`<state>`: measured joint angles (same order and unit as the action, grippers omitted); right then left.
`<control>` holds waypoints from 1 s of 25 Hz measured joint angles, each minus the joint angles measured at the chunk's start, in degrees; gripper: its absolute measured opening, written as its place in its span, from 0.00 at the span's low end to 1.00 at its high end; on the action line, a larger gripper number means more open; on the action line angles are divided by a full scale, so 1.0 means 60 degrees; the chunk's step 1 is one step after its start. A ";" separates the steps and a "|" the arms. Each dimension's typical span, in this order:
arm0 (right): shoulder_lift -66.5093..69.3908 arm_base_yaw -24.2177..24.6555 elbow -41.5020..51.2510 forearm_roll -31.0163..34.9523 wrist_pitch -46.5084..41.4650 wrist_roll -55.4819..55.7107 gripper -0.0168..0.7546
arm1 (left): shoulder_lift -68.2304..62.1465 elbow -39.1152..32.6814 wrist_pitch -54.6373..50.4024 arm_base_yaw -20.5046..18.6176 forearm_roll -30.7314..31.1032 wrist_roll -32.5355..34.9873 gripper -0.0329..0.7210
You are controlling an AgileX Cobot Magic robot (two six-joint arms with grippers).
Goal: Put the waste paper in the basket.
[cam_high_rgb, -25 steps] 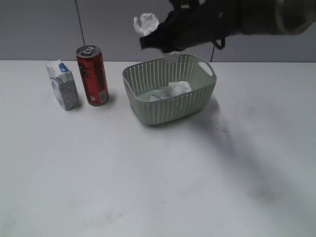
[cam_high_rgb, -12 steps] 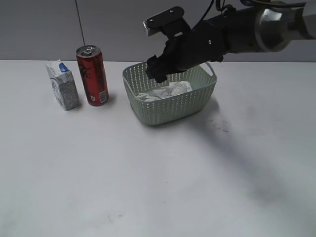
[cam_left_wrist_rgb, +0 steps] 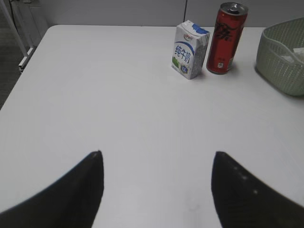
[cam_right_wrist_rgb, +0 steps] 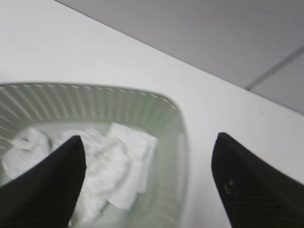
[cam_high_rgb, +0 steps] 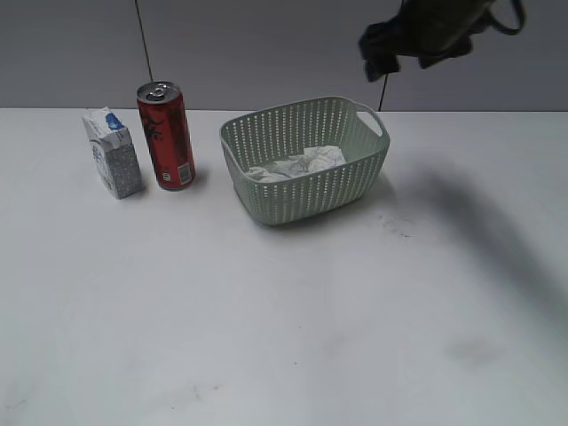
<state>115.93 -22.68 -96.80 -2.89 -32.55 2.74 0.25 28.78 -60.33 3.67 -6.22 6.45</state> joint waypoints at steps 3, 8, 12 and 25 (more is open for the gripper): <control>0.0000 0.0896 -0.0593 -0.0036 -0.2079 0.0569 0.83 | 0.0000 0.0000 0.0000 0.0000 0.0000 0.0000 0.75; -0.0042 0.2168 -0.0786 -0.0144 -0.4610 0.0723 0.82 | 0.0000 0.0000 0.0000 0.0000 0.0000 0.0000 0.75; -0.0278 0.2903 -0.0589 0.0417 -0.5801 0.0585 0.80 | 0.0000 0.0000 0.0000 0.0000 0.0000 0.0000 0.75; -0.4755 0.2579 0.4086 0.1095 -0.5754 -0.0618 0.79 | 0.0000 0.0000 0.0000 0.0000 0.0028 0.0000 0.75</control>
<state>87.40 -7.21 -72.29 3.68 -67.08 -0.97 0.25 28.78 -60.33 3.67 -6.05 6.45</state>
